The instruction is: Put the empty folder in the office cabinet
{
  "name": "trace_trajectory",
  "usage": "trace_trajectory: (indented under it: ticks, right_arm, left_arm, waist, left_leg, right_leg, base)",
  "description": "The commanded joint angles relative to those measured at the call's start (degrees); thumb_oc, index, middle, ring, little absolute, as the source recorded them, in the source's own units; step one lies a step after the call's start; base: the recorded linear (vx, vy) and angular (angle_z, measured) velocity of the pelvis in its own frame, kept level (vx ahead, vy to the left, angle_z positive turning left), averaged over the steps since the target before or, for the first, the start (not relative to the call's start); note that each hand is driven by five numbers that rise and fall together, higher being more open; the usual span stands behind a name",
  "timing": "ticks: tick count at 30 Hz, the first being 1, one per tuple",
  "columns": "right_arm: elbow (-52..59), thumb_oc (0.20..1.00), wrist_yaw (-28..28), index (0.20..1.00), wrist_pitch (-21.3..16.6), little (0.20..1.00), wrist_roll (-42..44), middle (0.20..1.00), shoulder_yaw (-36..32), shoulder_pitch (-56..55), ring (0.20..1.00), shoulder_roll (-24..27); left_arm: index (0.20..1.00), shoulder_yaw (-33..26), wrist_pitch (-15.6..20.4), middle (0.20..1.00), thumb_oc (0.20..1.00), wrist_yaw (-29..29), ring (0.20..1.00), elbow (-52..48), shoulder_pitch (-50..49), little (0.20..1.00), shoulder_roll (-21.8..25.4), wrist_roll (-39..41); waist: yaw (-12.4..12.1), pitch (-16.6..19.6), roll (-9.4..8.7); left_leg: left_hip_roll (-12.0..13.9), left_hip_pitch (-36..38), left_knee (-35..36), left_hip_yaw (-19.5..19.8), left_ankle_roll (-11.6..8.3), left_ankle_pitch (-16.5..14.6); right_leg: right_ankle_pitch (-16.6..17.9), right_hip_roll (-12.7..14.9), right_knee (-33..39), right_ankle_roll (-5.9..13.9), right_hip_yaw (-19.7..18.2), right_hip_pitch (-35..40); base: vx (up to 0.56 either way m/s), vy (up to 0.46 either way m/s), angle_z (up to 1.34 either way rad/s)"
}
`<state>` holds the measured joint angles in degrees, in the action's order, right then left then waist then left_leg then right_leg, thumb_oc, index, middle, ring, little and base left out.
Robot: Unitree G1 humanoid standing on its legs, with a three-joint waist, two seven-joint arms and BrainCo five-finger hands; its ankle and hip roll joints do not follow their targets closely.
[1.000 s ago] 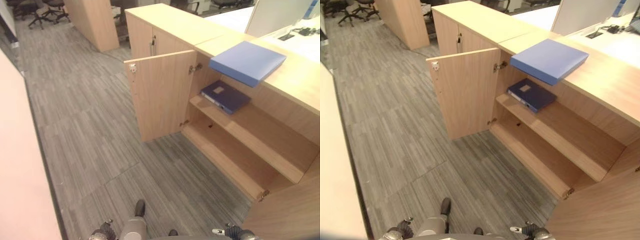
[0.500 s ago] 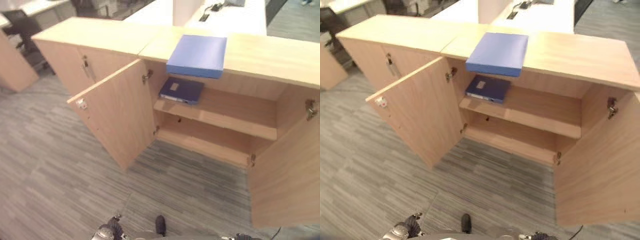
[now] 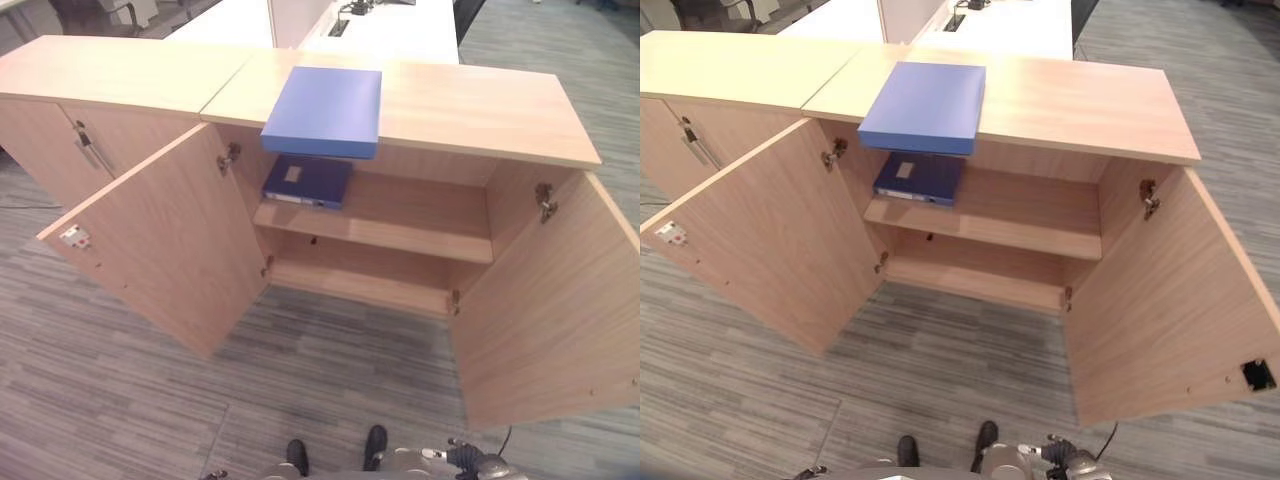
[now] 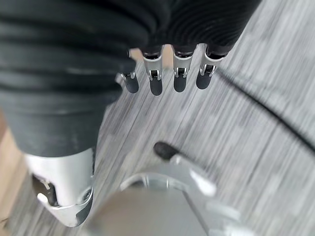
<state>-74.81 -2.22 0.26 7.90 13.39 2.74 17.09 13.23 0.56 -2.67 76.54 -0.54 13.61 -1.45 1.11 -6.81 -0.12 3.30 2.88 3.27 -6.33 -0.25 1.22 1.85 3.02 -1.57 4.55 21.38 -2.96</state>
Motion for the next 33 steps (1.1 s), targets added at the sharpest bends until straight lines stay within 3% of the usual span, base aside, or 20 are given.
trace_trajectory:
  ticks: [1, 3, 5, 6, 7, 9, 11, 12, 13, 14, 16, 17, 19, 22, 26, 30, 33]
  right_arm:
    - [-3.0, 1.000, 0.3, 1.000, -0.2, 1.000, 0.9, 1.000, 1.7, 0.4, 1.000, -0.3]
    - [-3.1, 1.000, 0.2, 1.000, -0.4, 1.000, 0.6, 1.000, 2.0, 0.2, 1.000, -0.4]
    - [-2.9, 1.000, 0.0, 1.000, -0.3, 1.000, 0.7, 1.000, 2.4, 0.3, 1.000, -0.3]
    - [-2.0, 1.000, 0.3, 1.000, -0.6, 1.000, 2.0, 1.000, 2.2, 1.2, 1.000, -0.1]
    - [-1.7, 1.000, 0.4, 1.000, -0.6, 1.000, 2.7, 1.000, 2.3, 1.5, 1.000, -0.2]
    - [-0.9, 1.000, 0.1, 1.000, -0.3, 1.000, 2.9, 1.000, 3.4, 2.3, 1.000, -0.4]
    - [0.6, 1.000, 0.6, 1.000, -0.2, 1.000, 2.2, 1.000, 4.9, 3.4, 1.000, 0.2]
    - [0.5, 1.000, 0.7, 1.000, 0.0, 1.000, 1.9, 1.000, 5.2, 4.0, 1.000, 0.3]
    - [0.3, 1.000, 1.1, 1.000, 0.2, 1.000, 1.2, 1.000, 6.2, 4.4, 1.000, 0.3]
    - [0.3, 1.000, 1.1, 1.000, 0.2, 1.000, 1.2, 1.000, 6.2, 4.4, 1.000, 0.3]
    - [0.2, 1.000, 1.2, 1.000, 0.1, 1.000, 0.9, 1.000, 6.8, 4.5, 1.000, 0.5]
    - [0.5, 1.000, 0.9, 1.000, -0.2, 1.000, 1.1, 1.000, 6.9, 4.7, 1.000, 0.6]
    - [0.7, 1.000, 0.9, 1.000, -0.4, 1.000, 1.2, 1.000, 6.7, 4.7, 1.000, 1.0]
    - [-0.4, 1.000, 1.4, 1.000, -0.4, 1.000, 1.5, 1.000, 5.5, 4.1, 1.000, 1.4]
    - [-1.7, 1.000, 1.6, 1.000, -0.4, 1.000, 1.4, 1.000, 4.4, 3.1, 1.000, 1.4]
    - [-4.0, 1.000, 1.3, 1.000, 0.3, 1.000, 0.3, 1.000, 2.5, 0.2, 1.000, 0.5]
    - [-3.2, 1.000, 1.4, 1.000, 0.3, 1.000, 0.8, 1.000, 1.7, 0.1, 1.000, 0.2]
  left_arm:
    - [1.000, -1.5, 0.3, 1.000, 1.000, 0.2, 1.000, 2.0, 1.6, 1.000, 0.9, -1.4]
    - [1.000, -1.6, 0.3, 1.000, 1.000, 0.0, 1.000, 1.9, 1.6, 1.000, 0.7, -1.1]
    - [1.000, -1.5, 0.2, 1.000, 1.000, 0.0, 1.000, 2.2, 1.6, 1.000, 0.7, -1.1]
    - [1.000, -1.3, 0.1, 1.000, 1.000, -0.2, 1.000, 2.4, 2.1, 1.000, 0.8, -1.2]
    - [1.000, -1.4, 0.1, 1.000, 1.000, -0.3, 1.000, 2.4, 2.1, 1.000, 0.7, -1.0]
    - [1.000, -1.4, -0.2, 1.000, 1.000, -0.3, 1.000, 1.9, 2.2, 1.000, 1.2, -0.2]
    - [1.000, -0.6, -0.3, 1.000, 1.000, -1.2, 1.000, 0.1, 3.0, 1.000, 1.0, 1.0]
    - [1.000, -0.5, -0.3, 1.000, 1.000, -1.5, 1.000, -0.5, 3.4, 1.000, 0.8, 1.8]
    - [1.000, -0.7, -0.1, 1.000, 1.000, -1.5, 1.000, -1.5, 3.6, 1.000, 0.3, 3.8]
    - [1.000, -0.7, -0.1, 1.000, 1.000, -1.5, 1.000, -1.5, 3.6, 1.000, 0.3, 3.8]
    - [1.000, 0.1, 0.4, 1.000, 1.000, -1.6, 1.000, -2.2, 3.5, 1.000, -0.1, 3.6]
    - [1.000, 0.3, 0.6, 1.000, 1.000, -1.7, 1.000, -2.3, 3.5, 1.000, -0.1, 3.5]
    - [1.000, 0.0, 0.8, 1.000, 1.000, -1.9, 1.000, -2.2, 3.5, 1.000, -0.2, 4.1]
    - [1.000, 0.0, 1.1, 1.000, 1.000, -1.9, 1.000, -2.4, 4.1, 1.000, -0.5, 5.5]
    - [1.000, -0.4, 1.4, 1.000, 1.000, -2.4, 1.000, -2.9, 4.0, 1.000, -0.6, 5.8]
    - [1.000, -2.3, 2.3, 1.000, 1.000, -2.8, 1.000, -4.1, 3.2, 1.000, -1.5, 8.8]
    - [1.000, -2.7, 3.2, 1.000, 1.000, -2.4, 1.000, -7.1, 3.2, 1.000, -2.0, 12.5]
  waist:
    - [-0.1, 0.6, -1.77]
    - [0.0, 1.4, -2.27]
    - [0.0, 1.9, -2.47]
    - [0.4, 1.7, -3.23]
    - [0.5, 1.6, -3.56]
    - [0.1, 0.6, -4.74]
    - [-1.9, -2.4, -4.21]
    - [-2.2, -3.0, -4.07]
    - [-3.3, -3.2, -4.39]
    - [-3.4, -3.2, -4.42]
    - [-4.5, -3.1, -4.80]
    - [-4.6, -2.9, -5.80]
    - [-5.2, -2.5, -5.69]
    - [-5.2, -1.9, -4.37]
    - [-5.4, -1.6, -3.59]
    - [-5.1, 0.7, -1.32]
    - [-4.6, 1.6, -0.37]
  left_leg:
    - [-9.1, 8.9, 1.7, 0.2, 2.49, -11.8]
    - [-8.5, 9.5, 1.7, 0.0, 2.12, -11.2]
    - [-6.8, 9.9, -1.6, -0.9, 1.17, -13.3]
    - [-4.4, 9.0, -8.5, -3.1, -0.24, -15.7]
    - [-3.1, 7.8, -13.0, -4.2, -0.82, -15.5]
    - [0.4, 0.7, -31.6, -5.0, -1.26, -11.1]
    - [2.9, -8.5, -53.1, -1.0, -1.16, -6.9]
    - [3.2, -12.4, -56.9, 0.2, -0.53, -7.2]
    - [3.4, -16.1, -54.5, 0.9, 0.77, -7.8]
    - [3.4, -16.0, -54.4, 0.8, 0.81, -7.8]
    - [2.3, -16.0, -43.5, 1.0, 1.88, -9.4]
    - [1.4, -14.9, -36.7, 0.5, 2.18, -7.6]
    - [0.6, -14.0, -24.7, 2.4, 0.70, -5.7]
    - [1.2, -13.4, -13.5, 4.9, -2.12, 0.6]
    - [1.1, -11.0, -9.1, 5.8, -2.69, 1.2]
    - [-1.5, -4.1, 0.1, 7.2, -2.60, 2.1]
    - [-3.5, -2.7, 1.7, 7.3, -1.74, 1.6]
  right_leg:
    - [6.8, -2.6, 6.6, 3.10, 2.7, -5.5]
    - [7.5, -2.3, 6.6, 2.57, 2.8, -5.4]
    - [7.1, -2.6, 6.6, 2.22, 2.0, -4.0]
    - [6.0, -2.9, 6.6, 1.54, 0.4, -1.7]
    - [5.4, -3.2, 6.6, 1.13, -0.5, -0.7]
    - [3.9, -4.1, 6.6, -0.92, -2.6, 1.8]
    - [2.2, -6.3, 6.6, -3.12, -4.0, 5.0]
    - [1.4, -6.8, 6.6, -3.66, -4.4, 5.3]
    - [0.4, -6.5, 6.6, -3.70, -5.5, 6.4]
    - [0.4, -6.4, 6.6, -3.68, -5.6, 6.5]
    - [0.0, -4.8, 6.6, -2.59, -7.4, 7.8]
    - [0.8, -3.5, 6.6, -2.30, -7.7, 7.0]
    - [0.1, -2.6, 6.6, -1.58, -8.8, 7.5]
    - [-0.9, -2.7, 6.6, -1.19, -8.7, 8.5]
    - [-1.5, -2.5, 6.6, -1.05, -9.1, 9.0]
    - [-1.6, 0.6, 6.6, 0.67, -8.7, 9.8]
    - [-1.3, 2.9, 6.5, 1.74, -8.8, 10.3]
  base:
    - [0.31, -0.107, 0.21]
    - [0.22, -0.143, 0.10]
    - [0.31, -0.214, 0.16]
    - [0.36, -0.261, 0.12]
    - [0.34, -0.306, 0.06]
    - [0.22, -0.278, -0.18]
    - [0.16, -0.270, -0.45]
    - [0.10, -0.161, -0.57]
    - [0.07, -0.053, -0.55]
    - [0.12, 0.044, -0.63]
    - [0.12, 0.114, -0.46]
    - [0.11, 0.139, -0.22]
    - [0.15, 0.146, -0.28]
    - [0.18, 0.116, -0.23]
    - [0.13, 0.119, 0.03]
    - [0.22, 0.269, 0.00]
    - [0.15, 0.267, 0.03]
